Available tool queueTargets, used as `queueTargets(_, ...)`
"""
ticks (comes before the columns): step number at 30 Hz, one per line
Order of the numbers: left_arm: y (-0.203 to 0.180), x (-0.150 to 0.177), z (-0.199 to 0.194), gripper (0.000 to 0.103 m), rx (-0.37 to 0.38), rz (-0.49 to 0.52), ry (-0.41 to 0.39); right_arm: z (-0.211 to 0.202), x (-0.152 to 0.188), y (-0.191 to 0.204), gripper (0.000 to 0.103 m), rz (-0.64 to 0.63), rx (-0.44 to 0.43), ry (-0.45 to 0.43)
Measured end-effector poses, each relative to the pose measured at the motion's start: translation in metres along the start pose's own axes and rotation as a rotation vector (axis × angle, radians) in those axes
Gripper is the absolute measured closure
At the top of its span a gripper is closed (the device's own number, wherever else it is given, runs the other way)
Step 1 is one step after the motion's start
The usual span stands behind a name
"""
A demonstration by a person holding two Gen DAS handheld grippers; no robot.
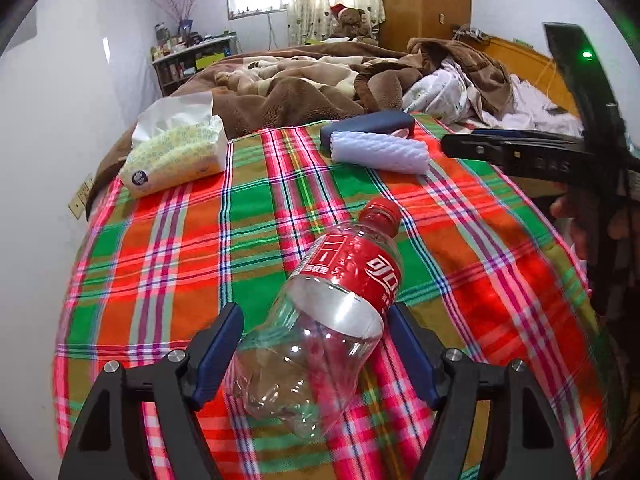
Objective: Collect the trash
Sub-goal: 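Grasp the clear red-label bottle with the left tool while the right tool grasps the white foam net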
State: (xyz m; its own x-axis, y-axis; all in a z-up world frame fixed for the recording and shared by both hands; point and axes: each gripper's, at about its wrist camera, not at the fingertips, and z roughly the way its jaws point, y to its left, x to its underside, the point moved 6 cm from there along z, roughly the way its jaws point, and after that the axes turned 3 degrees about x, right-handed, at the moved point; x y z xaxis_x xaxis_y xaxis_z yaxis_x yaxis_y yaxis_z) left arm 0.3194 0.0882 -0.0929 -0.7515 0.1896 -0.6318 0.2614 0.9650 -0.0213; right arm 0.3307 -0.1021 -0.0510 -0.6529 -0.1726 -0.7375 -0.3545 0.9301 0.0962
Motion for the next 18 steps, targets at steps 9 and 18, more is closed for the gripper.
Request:
queueTargets(9, 0.018, -0.003, 0.002, 0.029, 0.003, -0.13, -0.031, 0.037, -0.02, 0.011, 0.036, -0.129, -0.008, 0.025)
queueTargets(18, 0.028, -0.011, 0.012, 0.029, 0.057, -0.231, -0.037, 0.072, -0.021, 0.012, 0.036, -0.178, -0.015, 0.082)
